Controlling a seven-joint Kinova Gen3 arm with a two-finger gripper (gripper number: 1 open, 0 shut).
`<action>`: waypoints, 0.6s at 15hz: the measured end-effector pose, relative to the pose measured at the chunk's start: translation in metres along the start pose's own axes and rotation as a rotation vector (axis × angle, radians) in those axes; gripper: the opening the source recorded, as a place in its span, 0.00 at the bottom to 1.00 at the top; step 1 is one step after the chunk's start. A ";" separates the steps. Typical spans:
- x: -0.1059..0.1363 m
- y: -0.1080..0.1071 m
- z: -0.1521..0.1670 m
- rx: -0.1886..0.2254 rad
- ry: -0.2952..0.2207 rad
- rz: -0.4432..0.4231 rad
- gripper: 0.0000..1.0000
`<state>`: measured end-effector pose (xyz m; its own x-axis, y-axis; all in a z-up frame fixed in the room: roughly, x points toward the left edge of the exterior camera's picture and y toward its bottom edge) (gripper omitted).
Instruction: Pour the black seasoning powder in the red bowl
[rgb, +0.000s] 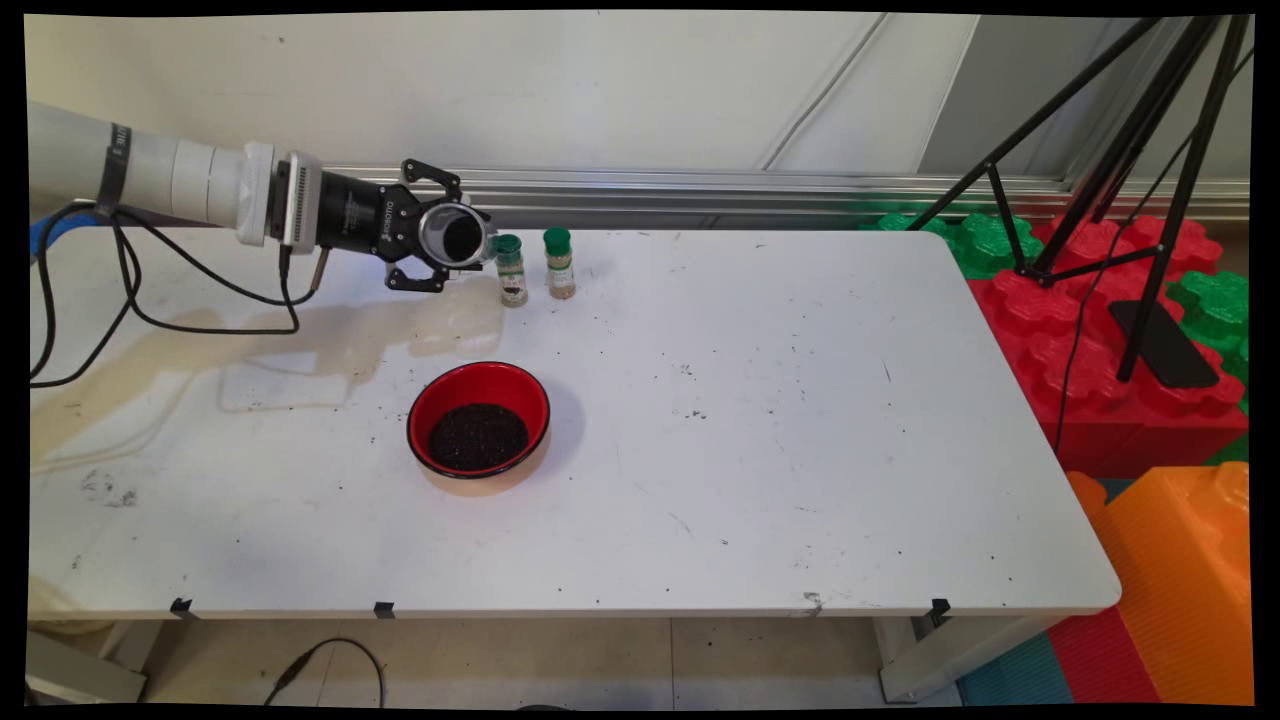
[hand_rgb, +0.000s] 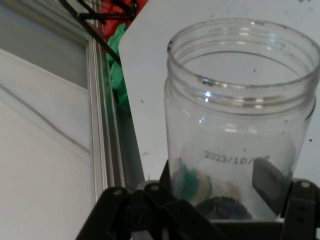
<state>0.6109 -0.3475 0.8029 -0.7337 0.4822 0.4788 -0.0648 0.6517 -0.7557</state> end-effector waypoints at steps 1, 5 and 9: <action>0.002 0.002 0.001 0.003 0.000 0.026 0.00; 0.010 0.007 0.004 0.016 0.003 0.116 0.00; 0.016 0.014 0.006 0.023 0.003 0.219 0.00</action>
<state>0.5943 -0.3339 0.7971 -0.7297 0.6127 0.3035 0.0804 0.5177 -0.8518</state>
